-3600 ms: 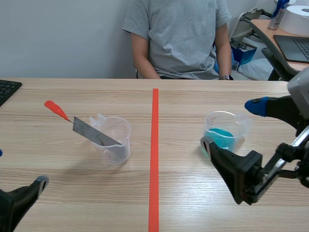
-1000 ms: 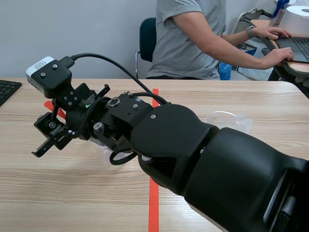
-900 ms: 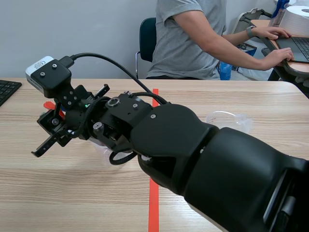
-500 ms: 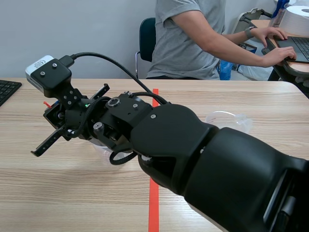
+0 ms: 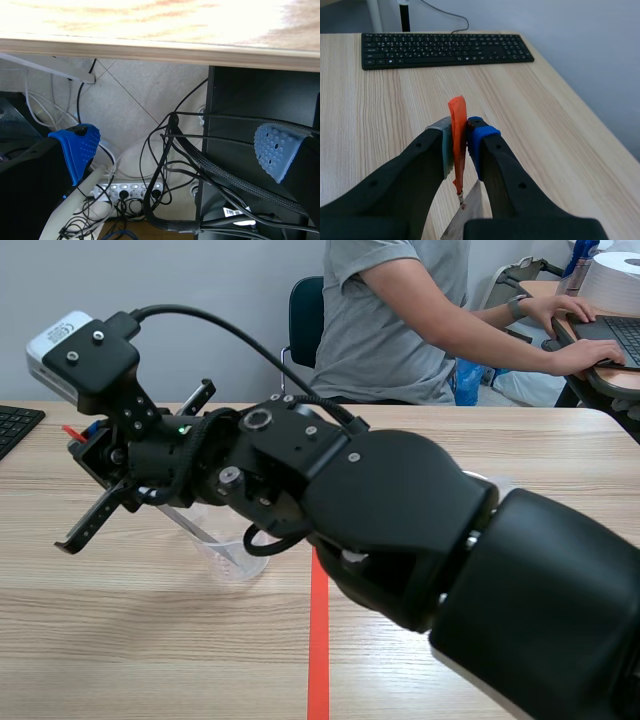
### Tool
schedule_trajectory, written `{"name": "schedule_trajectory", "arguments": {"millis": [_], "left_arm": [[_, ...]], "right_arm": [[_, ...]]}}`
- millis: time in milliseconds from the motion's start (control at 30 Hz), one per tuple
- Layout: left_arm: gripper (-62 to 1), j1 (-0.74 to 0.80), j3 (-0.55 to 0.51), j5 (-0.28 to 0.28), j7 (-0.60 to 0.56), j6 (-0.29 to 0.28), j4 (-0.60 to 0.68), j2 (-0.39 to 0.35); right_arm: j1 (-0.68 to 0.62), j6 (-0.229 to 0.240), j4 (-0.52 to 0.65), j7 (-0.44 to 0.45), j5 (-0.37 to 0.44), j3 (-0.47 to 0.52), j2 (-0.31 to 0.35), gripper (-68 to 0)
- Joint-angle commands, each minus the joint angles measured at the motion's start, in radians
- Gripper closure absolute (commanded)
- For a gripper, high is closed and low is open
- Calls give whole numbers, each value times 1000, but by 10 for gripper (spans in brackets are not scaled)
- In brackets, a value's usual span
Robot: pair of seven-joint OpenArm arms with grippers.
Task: Do the redox reaction experiment.
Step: 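Lift the metal plate out of the left beaker, then move the plate over the blue solution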
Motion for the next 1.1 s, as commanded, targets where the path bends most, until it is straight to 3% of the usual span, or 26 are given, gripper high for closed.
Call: {"name": "schedule_trajectory", "arguments": {"millis": [0,267,600,900,1067], "left_arm": [[-623,6,-3,0,-10,-2,18,-6],[-623,6,-3,0,-10,-2,18,-6],[-623,5,-3,0,-9,-2,18,-6],[-623,6,-3,0,-2,-2,18,-6],[-623,6,-3,0,-2,-2,18,-6]], "right_arm": [[9,-1,56,14,3,5,32,-13],[-16,1,280,16,4,13,220,-13],[-15,19,531,14,82,52,417,-13],[-15,32,702,17,233,114,643,-13],[-16,104,722,35,344,177,771,-13]]}}
